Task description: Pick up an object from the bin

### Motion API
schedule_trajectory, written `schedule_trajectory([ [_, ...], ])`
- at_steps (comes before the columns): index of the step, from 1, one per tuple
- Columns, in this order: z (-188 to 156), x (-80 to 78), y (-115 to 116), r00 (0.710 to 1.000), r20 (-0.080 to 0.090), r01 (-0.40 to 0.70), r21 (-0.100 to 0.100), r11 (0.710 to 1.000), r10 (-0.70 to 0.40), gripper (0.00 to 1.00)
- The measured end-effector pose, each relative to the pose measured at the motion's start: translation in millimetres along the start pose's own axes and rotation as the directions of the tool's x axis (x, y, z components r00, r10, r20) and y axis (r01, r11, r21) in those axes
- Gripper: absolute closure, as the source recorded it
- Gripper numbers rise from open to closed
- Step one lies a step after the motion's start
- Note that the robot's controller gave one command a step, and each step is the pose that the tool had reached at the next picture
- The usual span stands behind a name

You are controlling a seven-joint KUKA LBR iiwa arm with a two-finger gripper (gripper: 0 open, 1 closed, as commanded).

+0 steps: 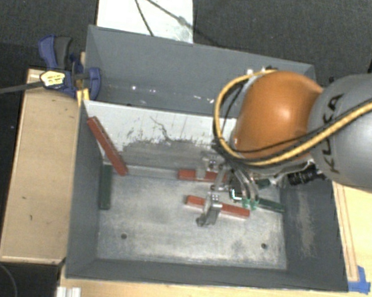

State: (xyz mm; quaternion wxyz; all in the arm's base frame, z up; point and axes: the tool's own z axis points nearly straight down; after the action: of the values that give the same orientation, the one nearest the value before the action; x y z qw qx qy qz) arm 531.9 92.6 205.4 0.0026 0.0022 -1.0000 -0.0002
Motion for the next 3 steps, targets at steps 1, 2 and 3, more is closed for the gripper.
schedule_trajectory([
  [1, 139, -33.5, -43, 0.999, 0.001, -0.046, 0.000, 0.999, 0.046, 0.00],
  [2, 135, -34.7, -42, 0.999, 0.007, -0.048, -0.002, 0.999, 0.048, 1.00],
  [3, 21, -26.6, -34, 0.999, 0.015, -0.034, -0.001, 0.999, 0.034, 1.00],
])
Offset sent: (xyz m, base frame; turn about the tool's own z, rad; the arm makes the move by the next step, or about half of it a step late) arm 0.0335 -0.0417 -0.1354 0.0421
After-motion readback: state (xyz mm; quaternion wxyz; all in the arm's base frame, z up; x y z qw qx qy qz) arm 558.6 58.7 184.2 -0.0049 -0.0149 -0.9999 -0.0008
